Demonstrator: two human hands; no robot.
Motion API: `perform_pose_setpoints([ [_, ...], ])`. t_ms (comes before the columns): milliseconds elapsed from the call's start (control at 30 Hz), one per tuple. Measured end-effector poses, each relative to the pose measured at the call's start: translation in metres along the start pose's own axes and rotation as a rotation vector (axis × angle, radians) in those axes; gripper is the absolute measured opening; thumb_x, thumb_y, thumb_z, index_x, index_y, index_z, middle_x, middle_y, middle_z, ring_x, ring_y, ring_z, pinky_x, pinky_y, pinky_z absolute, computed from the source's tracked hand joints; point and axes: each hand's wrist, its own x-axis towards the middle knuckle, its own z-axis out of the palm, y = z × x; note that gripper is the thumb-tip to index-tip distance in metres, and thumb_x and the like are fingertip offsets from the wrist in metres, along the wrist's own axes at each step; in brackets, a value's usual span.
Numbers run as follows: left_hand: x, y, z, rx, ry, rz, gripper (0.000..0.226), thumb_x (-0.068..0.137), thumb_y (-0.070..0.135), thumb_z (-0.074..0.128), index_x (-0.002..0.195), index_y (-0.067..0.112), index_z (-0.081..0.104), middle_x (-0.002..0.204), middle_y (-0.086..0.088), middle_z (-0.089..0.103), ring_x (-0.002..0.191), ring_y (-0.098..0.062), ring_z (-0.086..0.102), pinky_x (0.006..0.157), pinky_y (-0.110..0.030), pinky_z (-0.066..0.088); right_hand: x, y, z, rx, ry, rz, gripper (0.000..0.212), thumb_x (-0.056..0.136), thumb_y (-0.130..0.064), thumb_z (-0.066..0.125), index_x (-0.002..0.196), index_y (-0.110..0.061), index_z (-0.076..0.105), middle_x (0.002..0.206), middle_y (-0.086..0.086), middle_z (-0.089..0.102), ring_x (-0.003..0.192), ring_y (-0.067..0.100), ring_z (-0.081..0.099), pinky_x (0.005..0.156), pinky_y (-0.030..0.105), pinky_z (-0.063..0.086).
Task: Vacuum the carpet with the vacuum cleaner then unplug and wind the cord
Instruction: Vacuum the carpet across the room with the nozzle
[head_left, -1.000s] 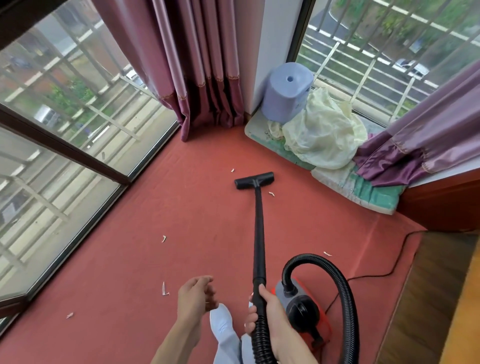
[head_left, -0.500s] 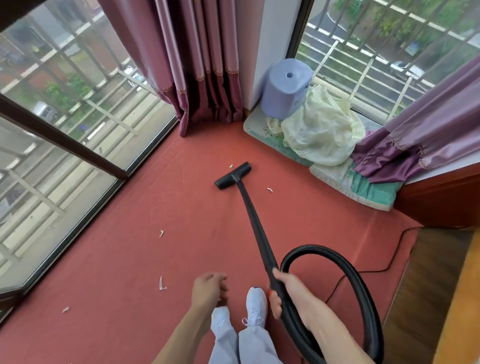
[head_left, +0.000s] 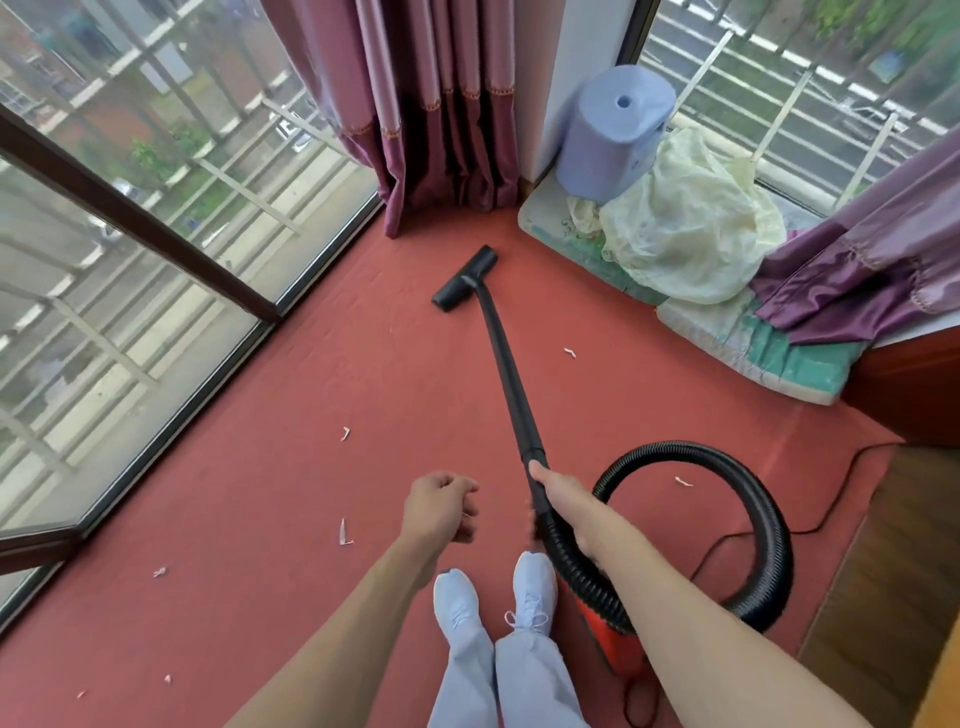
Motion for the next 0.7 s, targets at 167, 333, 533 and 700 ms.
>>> perform_pose_setpoints([
  [167, 0.004, -0.024, 0.000, -0.018, -0.023, -0.062, 0.019, 0.090, 0.006, 0.046, 0.091, -0.001, 0.064, 0.063, -0.009, 0.054, 0.043, -0.017, 0.045, 0.048, -0.028, 0.045, -0.013, 0.076, -0.042, -0.059, 0.139, 0.072, 0.051, 0.091, -0.057, 0.053, 0.091, -0.006, 0.057, 0.060, 0.011, 0.056, 0.046, 0.023, 0.053, 0.048, 0.031, 0.046],
  [333, 0.018, -0.019, 0.015, -0.004, -0.050, -0.028, 0.018, 0.090, 0.007, 0.047, 0.089, 0.000, 0.064, 0.064, -0.009, 0.055, 0.041, -0.017, 0.047, 0.050, -0.029, 0.046, -0.007, 0.042, -0.032, -0.051, 0.114, 0.064, 0.049, 0.093, -0.055, 0.051, 0.083, -0.007, 0.055, 0.056, 0.009, 0.053, 0.044, 0.022, 0.049, 0.047, 0.027, 0.043],
  [533, 0.027, -0.010, 0.022, -0.041, -0.049, 0.049, 0.016, 0.090, 0.007, 0.049, 0.088, 0.000, 0.063, 0.064, -0.008, 0.056, 0.043, -0.017, 0.048, 0.050, -0.031, 0.046, 0.023, -0.038, 0.031, -0.031, 0.033, -0.061, 0.044, 0.099, -0.048, 0.044, 0.082, -0.008, 0.049, 0.058, 0.009, 0.049, 0.042, 0.020, 0.047, 0.044, 0.023, 0.041],
  [700, 0.027, -0.009, 0.009, -0.052, -0.038, 0.018, 0.013, 0.092, 0.009, 0.048, 0.095, 0.002, 0.058, 0.065, -0.004, 0.060, 0.052, -0.018, 0.054, 0.052, -0.031, 0.049, 0.020, -0.027, 0.061, 0.188, -0.021, -0.033, 0.043, 0.097, -0.047, 0.050, 0.081, -0.008, 0.053, 0.058, 0.006, 0.049, 0.041, 0.018, 0.047, 0.043, 0.022, 0.040],
])
